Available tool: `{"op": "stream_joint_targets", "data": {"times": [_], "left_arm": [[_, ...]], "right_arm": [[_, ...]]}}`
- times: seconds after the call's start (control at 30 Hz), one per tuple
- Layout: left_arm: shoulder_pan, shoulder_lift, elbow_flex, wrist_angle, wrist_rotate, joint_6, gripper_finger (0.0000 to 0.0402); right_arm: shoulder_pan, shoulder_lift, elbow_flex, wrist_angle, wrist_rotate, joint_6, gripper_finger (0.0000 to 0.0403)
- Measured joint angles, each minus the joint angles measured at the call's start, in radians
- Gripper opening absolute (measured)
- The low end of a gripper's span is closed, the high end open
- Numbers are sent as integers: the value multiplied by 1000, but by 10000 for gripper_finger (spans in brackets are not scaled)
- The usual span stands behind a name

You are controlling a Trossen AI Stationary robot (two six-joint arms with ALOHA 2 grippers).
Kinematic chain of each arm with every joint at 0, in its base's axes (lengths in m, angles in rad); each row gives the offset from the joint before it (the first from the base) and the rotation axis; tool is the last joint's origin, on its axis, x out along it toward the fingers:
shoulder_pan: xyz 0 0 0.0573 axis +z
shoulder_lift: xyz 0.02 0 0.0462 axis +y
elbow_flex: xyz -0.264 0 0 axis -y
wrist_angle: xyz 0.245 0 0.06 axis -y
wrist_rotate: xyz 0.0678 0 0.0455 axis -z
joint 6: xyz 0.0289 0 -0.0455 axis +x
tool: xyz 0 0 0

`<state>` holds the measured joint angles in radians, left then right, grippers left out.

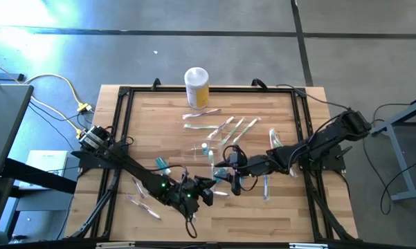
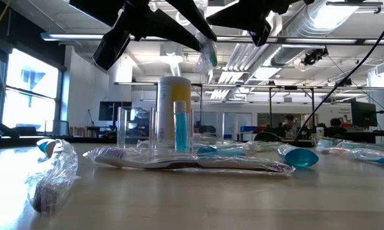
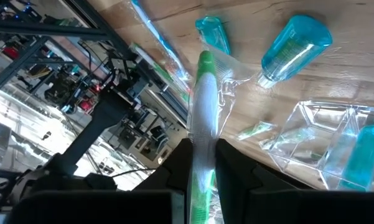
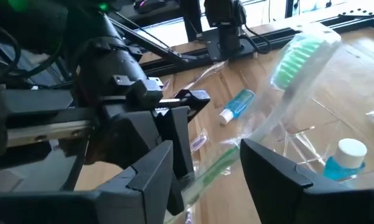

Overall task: Pick & Place toothbrushing station
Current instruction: Put the green toothbrush into the transparent organizer

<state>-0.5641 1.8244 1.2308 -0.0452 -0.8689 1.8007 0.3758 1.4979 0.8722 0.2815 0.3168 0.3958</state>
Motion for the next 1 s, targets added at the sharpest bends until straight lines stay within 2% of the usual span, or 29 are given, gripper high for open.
{"op": "stream_joint_targets", "data": {"times": [0.23, 0.43, 0.77, 0.9, 1.0], "left_arm": [[1, 0, 0, 0, -17, -25, 37], [1, 0, 0, 0, 1, -17, 37], [1, 0, 0, 0, 22, 1, 37], [1, 0, 0, -1, 23, 1, 37], [1, 0, 0, -2, 24, 1, 37]], "right_arm": [[17, 0, 0, -17, -1, 4, 180], [-18, 0, 0, -18, 130, 1, 180], [-101, 0, 0, 27, 20, -30, 178], [-109, 0, 0, 27, -10, -64, 149], [-109, 0, 0, 17, -14, -87, 102]]}}
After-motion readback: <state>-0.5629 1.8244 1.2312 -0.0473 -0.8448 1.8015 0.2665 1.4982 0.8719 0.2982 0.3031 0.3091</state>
